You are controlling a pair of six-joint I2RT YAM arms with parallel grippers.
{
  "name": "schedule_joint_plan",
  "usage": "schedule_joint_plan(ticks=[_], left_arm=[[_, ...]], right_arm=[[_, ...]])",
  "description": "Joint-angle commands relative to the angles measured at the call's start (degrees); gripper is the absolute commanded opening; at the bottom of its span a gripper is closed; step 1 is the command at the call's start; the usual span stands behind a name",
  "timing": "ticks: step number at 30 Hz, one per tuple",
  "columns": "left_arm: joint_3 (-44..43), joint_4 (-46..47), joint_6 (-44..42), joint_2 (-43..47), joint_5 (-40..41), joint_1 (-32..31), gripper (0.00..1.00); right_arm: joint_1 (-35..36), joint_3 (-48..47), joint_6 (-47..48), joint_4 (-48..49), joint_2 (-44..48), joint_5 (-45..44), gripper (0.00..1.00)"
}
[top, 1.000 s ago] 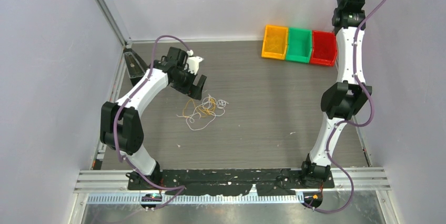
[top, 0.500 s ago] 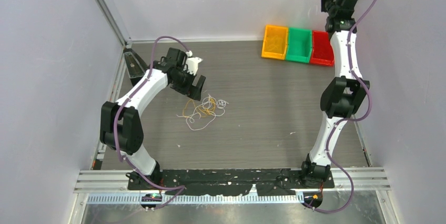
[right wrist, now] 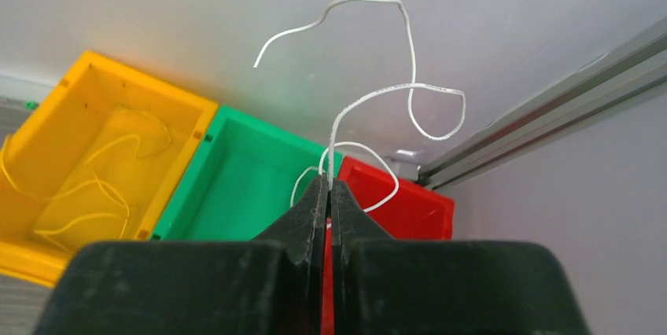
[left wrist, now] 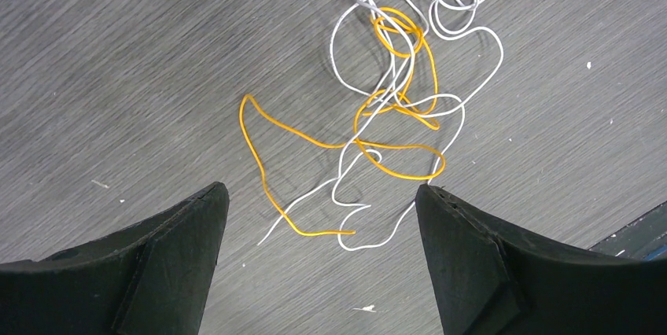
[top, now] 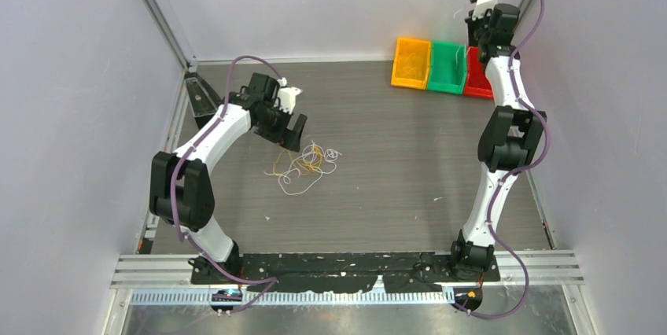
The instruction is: Untangle the cables
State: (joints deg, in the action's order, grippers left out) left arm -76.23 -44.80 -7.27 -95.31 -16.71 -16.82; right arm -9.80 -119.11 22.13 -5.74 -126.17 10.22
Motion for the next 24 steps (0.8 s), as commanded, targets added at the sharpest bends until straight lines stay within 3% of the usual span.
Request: schedule_joint_plan(ticks=[1, 17, 24], left_arm=[[0.63, 0.94, 0.64, 1.35, -0.25, 0.55, 0.91], [0.81, 1.2, 1.19, 0.78, -0.84, 0.65, 0.9], [1.09, 1.09, 1.29, 0.97, -0.74, 0.65, 0.9]], right_arm=[[-0.18, 3.56, 0.29, 1.94, 1.22, 0.27, 0.05], [0.99, 5.53, -0.83, -13.37, -2.07, -2.41, 0.05], [2.26, -1.25, 0.96, -20.2, -7.13, -3.51, 0.05]])
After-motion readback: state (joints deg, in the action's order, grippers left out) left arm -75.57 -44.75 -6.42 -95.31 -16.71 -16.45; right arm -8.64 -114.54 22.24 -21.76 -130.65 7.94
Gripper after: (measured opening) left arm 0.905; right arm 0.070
